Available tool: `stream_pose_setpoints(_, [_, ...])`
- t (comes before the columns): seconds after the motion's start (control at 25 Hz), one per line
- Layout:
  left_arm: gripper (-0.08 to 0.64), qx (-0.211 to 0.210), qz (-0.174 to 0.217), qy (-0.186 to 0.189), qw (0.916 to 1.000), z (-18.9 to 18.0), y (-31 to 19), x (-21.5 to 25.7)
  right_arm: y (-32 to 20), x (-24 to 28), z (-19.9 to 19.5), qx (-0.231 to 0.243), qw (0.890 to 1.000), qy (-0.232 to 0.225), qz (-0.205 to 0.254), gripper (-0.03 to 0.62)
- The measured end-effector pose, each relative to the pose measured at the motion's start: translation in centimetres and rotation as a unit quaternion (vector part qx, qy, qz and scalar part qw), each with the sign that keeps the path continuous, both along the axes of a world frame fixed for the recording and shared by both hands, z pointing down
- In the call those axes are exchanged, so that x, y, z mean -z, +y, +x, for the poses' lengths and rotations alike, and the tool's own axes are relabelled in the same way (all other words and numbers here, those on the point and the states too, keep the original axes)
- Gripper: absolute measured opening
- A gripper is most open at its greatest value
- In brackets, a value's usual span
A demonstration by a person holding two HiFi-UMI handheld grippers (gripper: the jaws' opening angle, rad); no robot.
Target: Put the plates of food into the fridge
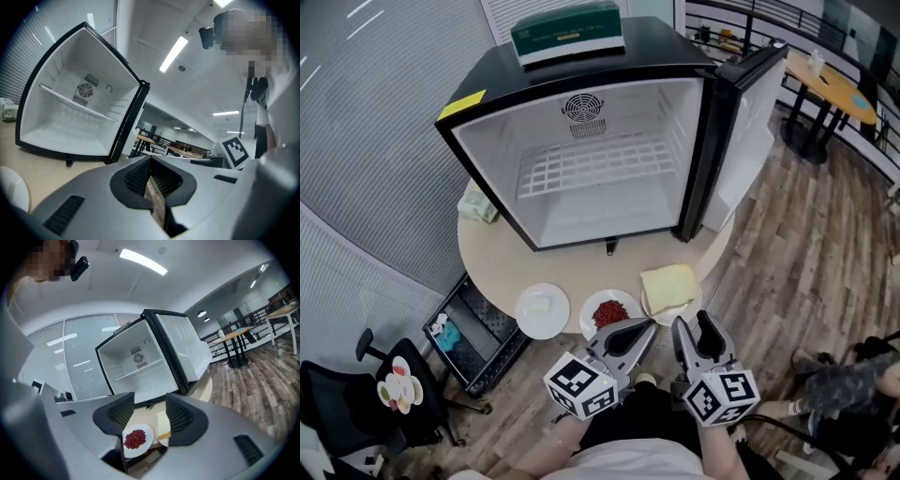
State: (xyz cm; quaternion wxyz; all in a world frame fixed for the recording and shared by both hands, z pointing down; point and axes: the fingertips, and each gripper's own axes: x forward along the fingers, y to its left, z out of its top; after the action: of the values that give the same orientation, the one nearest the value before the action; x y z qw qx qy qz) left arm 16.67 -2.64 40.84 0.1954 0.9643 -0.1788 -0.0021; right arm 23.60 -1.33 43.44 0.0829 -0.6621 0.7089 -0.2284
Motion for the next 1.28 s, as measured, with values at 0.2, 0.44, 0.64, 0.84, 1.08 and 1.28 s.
stream_pose_setpoints(0.2, [0.005, -0.036, -0.012, -0.014, 0.9992, 1.0, 0.0, -0.9, 0.5, -3.4, 1.1, -0.028, 0.994, -0.088, -0.052, 0.202])
stream_pose_setpoints(0.44, [0.005, -0.068, -0.036, -0.041, 0.9962, 2.3, -0.2, -4.2, 1.6, -9.5, 3.5, -0.099, 0.970, -0.194, -0.103, 0.202])
stream_pose_setpoints(0.64, [0.005, -0.078, -0.054, -0.061, 0.9937, 3.0, -0.7, -6.5, 1.2, -13.7, 4.4, -0.136, 0.948, -0.260, -0.120, 0.202])
stream_pose_setpoints(0.84, [0.005, -0.080, -0.065, -0.070, 0.9922, 3.4, -1.5, -8.4, -0.4, -16.8, 4.4, -0.148, 0.927, -0.323, -0.124, 0.202])
stream_pose_setpoints(1.08, [0.005, -0.074, -0.074, -0.077, 0.9915, 2.8, -2.7, -9.9, -3.4, -18.8, 3.1, -0.143, 0.897, -0.408, -0.094, 0.198])
stream_pose_setpoints(1.28, [0.005, -0.090, -0.078, -0.080, 0.9897, 4.6, -1.9, -10.2, -2.9, -18.6, 4.0, -0.168, 0.876, -0.448, -0.070, 0.038])
